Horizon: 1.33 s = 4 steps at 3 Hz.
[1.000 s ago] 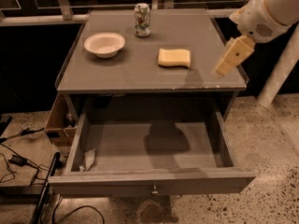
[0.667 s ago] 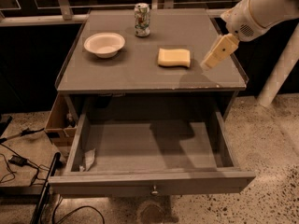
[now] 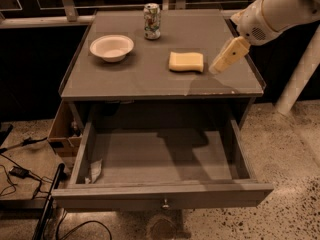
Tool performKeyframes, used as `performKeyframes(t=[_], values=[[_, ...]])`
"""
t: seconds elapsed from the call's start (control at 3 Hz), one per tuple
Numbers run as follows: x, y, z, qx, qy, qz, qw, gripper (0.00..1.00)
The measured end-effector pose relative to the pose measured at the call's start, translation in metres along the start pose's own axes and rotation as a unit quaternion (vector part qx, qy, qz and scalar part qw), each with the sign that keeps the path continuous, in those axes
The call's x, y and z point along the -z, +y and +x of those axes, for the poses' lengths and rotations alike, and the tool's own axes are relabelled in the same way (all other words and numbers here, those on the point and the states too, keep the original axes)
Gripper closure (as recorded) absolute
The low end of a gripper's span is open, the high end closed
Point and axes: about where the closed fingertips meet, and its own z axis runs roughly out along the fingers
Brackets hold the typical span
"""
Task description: Place sponge into top drawer
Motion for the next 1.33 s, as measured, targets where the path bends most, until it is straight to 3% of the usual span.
performKeyframes(t=[0.67,1.33], values=[[-0.04,-0.001,-0.023,-0.024,-0.048,-0.032,0.9981,0.0],[-0.098,-0.004,-0.028,-0.053,-0.063,-0.052,0.9952,0.0]])
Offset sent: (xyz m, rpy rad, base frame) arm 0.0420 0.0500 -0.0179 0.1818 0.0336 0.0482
